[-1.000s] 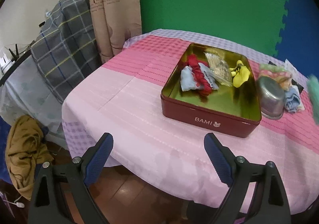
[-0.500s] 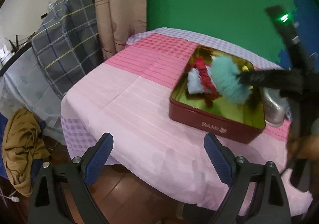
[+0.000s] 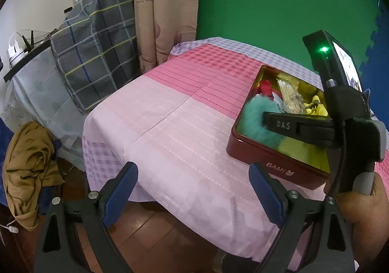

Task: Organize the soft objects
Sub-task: 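Drop the yellow glove into the tin with the left tool while the right tool drops the scrunchie in, then grasp the green-and-pink towel with the left tool and lift it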

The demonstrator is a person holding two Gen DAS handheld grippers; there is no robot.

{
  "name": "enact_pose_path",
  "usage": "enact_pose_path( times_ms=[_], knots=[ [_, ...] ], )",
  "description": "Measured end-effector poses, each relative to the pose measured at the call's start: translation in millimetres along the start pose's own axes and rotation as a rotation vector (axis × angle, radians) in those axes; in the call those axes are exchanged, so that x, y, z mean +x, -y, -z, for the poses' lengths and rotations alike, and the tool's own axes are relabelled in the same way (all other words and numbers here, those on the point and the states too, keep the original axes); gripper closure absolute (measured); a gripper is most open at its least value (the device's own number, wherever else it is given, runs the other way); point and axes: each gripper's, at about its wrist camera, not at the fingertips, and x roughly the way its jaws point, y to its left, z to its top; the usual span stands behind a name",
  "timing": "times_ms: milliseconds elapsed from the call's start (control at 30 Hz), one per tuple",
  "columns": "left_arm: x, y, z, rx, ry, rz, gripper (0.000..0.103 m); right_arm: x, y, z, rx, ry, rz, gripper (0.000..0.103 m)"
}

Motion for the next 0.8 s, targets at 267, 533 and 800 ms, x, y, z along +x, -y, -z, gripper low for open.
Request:
enact_pose_path(
  times_ms=[267, 533, 800],
  knots=[
    [-3, 4, 1, 0.03, 0.024, -0.014, 0.013, -40, 20, 9, 0.062, 0.126, -0.08, 0.06],
    [-9, 18, 4, 0.097, 0.049, -0.003, 0.013, -108, 105, 83, 0.189, 0.249, 0.054, 0.05],
    [-16, 46, 14, 0.206, 0.036, 0.12, 0.013, -148, 246, 180, 0.275, 0.135, 0.514, 0.049]
  ],
)
